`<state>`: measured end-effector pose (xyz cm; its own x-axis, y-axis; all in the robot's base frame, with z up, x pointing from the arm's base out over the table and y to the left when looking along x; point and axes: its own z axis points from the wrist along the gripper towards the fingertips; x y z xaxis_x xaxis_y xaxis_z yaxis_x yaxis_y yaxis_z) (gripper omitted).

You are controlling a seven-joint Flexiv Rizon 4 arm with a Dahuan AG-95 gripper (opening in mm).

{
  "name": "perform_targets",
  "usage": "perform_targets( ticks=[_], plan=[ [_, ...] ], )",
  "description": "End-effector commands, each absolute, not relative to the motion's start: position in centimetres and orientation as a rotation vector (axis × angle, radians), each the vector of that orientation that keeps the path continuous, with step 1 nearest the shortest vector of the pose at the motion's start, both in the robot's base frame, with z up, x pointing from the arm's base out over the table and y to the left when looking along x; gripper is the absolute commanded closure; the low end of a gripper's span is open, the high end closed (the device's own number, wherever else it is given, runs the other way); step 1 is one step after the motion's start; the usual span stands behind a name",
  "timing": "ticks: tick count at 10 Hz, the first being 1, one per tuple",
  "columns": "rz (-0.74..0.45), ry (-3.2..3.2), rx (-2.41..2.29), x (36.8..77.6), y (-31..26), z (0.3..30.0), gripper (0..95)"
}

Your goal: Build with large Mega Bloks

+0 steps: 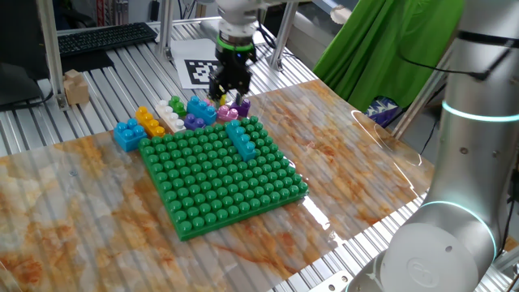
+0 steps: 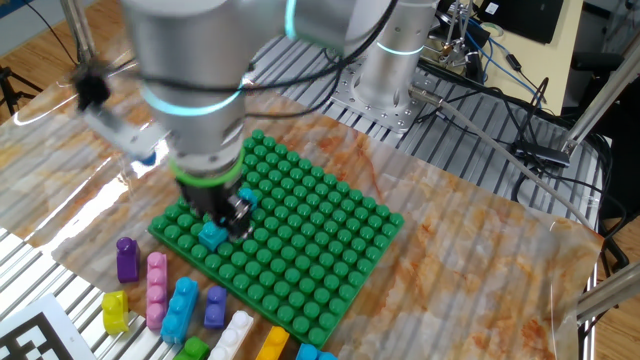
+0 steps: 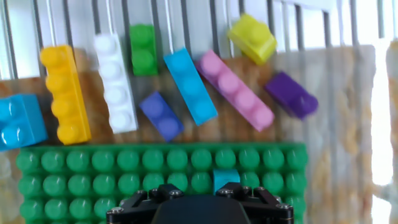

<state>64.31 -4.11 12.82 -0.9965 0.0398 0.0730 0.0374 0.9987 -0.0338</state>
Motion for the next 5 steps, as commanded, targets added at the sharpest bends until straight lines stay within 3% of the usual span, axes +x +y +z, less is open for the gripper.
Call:
perform_targets(
  ticks=[1,5],
  plan=[
    [0.036,-3.076,0.011,65.9,-4.0,11.8,38.0],
    [0.001,-3.082,0.062,69.8,-3.6,8.9,38.0]
  ],
)
